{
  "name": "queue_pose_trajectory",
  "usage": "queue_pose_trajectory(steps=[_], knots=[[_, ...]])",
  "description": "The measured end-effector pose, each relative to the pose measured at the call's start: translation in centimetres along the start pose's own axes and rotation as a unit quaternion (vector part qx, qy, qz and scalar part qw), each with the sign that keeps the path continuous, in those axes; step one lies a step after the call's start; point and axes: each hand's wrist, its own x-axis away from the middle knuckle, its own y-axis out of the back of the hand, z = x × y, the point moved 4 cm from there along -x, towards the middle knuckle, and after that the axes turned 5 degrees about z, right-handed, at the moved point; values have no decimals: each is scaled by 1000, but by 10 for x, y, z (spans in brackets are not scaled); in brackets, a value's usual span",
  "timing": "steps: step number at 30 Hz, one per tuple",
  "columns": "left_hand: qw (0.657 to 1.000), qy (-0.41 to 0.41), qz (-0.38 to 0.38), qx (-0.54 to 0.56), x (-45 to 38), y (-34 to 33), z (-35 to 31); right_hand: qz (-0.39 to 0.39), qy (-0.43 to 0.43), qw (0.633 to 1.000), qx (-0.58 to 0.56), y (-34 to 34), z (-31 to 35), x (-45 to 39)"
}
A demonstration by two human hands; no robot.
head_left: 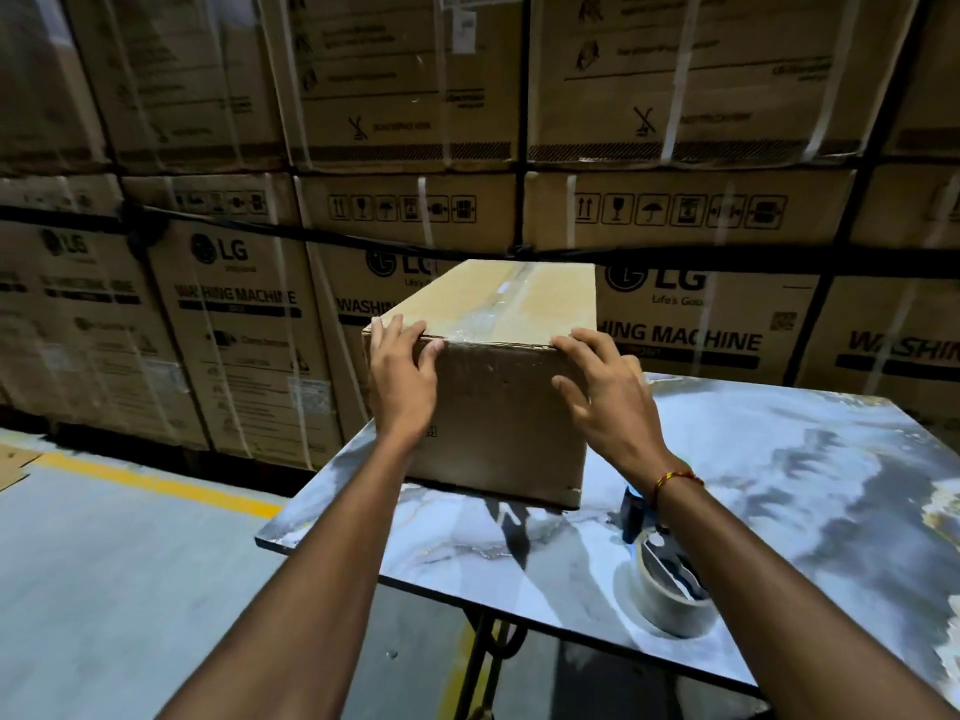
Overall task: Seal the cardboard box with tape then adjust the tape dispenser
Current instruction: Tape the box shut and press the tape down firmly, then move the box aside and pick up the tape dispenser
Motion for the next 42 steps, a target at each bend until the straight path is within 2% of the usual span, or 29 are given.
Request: queue_pose_trajectory(steps=[8, 13, 17, 21, 25, 29, 32, 36, 42], knots=[[1000, -15, -7, 10, -7, -4, 13, -29, -5, 999, 21, -11, -1, 0], [999, -24, 28, -19, 0, -8, 13, -4, -4, 1000, 30, -10, 0, 5], [998, 27, 49, -2, 18, -5, -3, 49, 0, 998, -32, -6, -2, 12], [995, 57, 76, 37, 60, -14, -25, 69, 19, 993, -92, 12, -11, 43], [984, 28, 169, 54, 123, -40, -33, 81, -34, 990, -110, 29, -43, 91], [950, 64, 304, 31, 178, -71, -43, 85, -115, 984, -104, 40, -79, 140], [921, 111, 372, -24, 207, -91, -47, 77, -165, 980, -76, 47, -94, 167], [900, 132, 410, -71, 226, -106, -53, 74, -216, 971, -76, 50, -103, 186], [902, 138, 404, -59, 230, -115, -66, 57, -299, 942, -143, 45, -109, 193]])
